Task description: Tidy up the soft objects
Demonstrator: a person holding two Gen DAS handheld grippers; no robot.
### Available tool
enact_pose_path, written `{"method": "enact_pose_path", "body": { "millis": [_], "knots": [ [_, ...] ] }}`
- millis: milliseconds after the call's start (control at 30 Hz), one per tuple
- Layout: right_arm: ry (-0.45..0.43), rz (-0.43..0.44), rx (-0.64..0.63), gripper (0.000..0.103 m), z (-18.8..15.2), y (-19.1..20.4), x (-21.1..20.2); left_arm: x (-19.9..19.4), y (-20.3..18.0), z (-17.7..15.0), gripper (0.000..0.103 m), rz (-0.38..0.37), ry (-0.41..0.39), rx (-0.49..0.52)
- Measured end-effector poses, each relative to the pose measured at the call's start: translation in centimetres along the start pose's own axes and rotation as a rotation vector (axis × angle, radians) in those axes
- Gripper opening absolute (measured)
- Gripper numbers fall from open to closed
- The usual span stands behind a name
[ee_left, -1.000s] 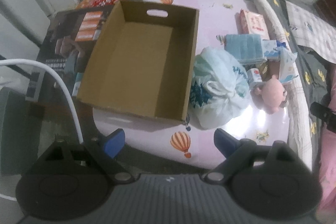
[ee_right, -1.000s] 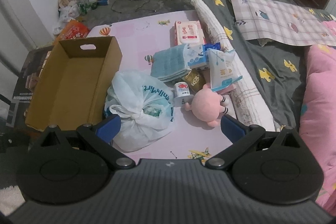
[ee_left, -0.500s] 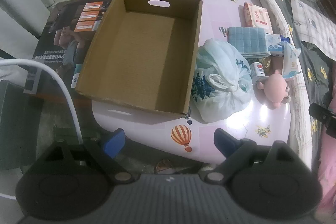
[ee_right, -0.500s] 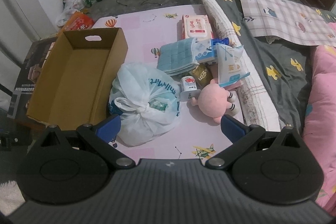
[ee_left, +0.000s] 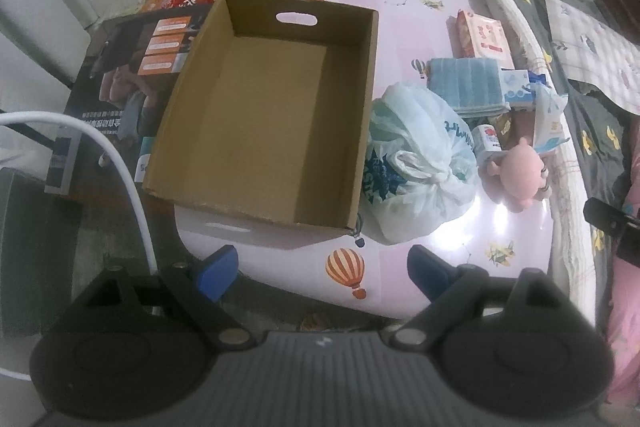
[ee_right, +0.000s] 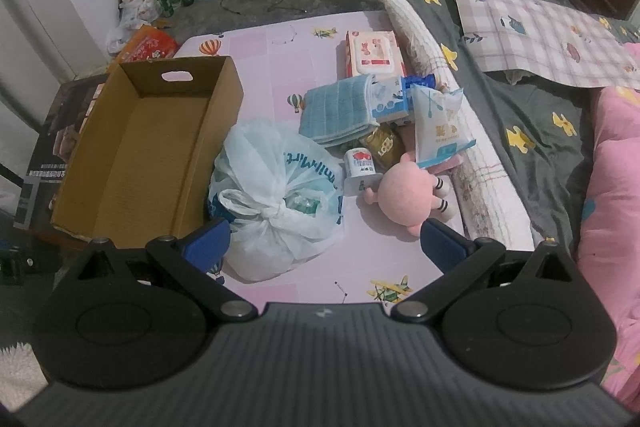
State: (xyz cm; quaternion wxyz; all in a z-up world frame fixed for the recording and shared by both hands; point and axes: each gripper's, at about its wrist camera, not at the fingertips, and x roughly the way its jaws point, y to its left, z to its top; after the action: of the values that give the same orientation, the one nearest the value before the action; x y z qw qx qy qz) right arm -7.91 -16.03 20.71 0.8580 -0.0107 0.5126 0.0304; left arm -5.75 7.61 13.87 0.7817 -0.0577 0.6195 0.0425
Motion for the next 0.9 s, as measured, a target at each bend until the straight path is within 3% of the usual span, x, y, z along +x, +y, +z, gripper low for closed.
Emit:
{"method": "enact_pose_path", "body": {
  "millis": [433, 600, 733, 900],
  "knots": [
    [0.013, -0.024, 0.032, 0.102, -0.1, -0.6, 0.1, 0.0, -0.6, 0.8, 0.093, -0.028, 0.002, 0.027],
    [0.003, 0.019, 0.068, 0.102, -0.7, -2.0, -0.2, -0.1, -2.5, 1.3, 0.093, -0.029, -0.027, 0.05],
    [-0.035, 0.056, 0.111, 0.102, -0.1, -5.2, 0.7, 0.2, -4.9, 1.8, 0.093, -0.027, -0.09, 0.046],
    [-0.049, 0.074, 0.208, 0.102, 1.1, -12.3, 3.3, 1.6, -9.7, 2.9, 0.093, -0.056, -0.133, 0.042]
  ]
}}
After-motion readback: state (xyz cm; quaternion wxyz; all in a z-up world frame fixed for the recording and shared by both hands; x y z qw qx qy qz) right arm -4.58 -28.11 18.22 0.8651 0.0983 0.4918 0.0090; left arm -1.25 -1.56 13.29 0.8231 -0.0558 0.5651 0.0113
